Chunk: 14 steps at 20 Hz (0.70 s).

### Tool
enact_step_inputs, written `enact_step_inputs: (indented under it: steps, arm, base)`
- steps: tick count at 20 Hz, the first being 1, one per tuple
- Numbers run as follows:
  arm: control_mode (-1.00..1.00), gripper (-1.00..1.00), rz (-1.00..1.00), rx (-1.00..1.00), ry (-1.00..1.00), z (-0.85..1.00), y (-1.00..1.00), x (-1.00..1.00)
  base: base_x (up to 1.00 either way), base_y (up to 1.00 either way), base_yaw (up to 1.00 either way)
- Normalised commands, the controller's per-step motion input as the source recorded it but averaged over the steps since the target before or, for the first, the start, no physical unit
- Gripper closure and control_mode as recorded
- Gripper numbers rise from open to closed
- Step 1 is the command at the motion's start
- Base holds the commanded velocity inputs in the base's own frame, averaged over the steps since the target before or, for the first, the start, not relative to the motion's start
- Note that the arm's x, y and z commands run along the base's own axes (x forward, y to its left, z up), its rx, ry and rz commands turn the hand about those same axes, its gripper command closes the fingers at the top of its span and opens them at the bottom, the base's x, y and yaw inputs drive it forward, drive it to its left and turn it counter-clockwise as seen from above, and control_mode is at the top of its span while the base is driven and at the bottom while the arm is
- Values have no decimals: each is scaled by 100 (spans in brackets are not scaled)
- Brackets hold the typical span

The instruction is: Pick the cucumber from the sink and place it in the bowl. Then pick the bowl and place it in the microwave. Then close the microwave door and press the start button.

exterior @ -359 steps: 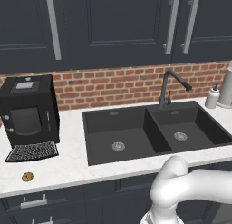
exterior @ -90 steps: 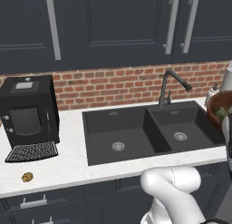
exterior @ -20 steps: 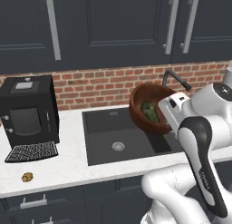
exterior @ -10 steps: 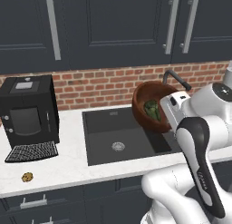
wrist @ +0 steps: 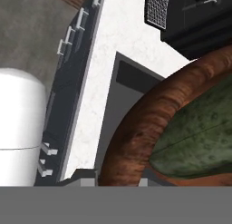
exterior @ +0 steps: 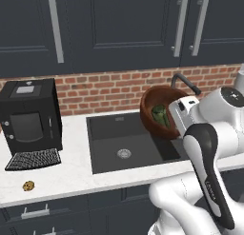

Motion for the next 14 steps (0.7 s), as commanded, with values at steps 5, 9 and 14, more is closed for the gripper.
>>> enact_step_inputs:
  steps: [5,9,14]
  arm:
    - [100,100,0,0,0,0,0,0]
    - [100,100,0,0,0,0,0,0]
    - [100,100,0,0,0,0,0,0]
  base:
    - [-55,-12,-2]
    - [-90,-3,-2]
    - [-88,-18,-1]
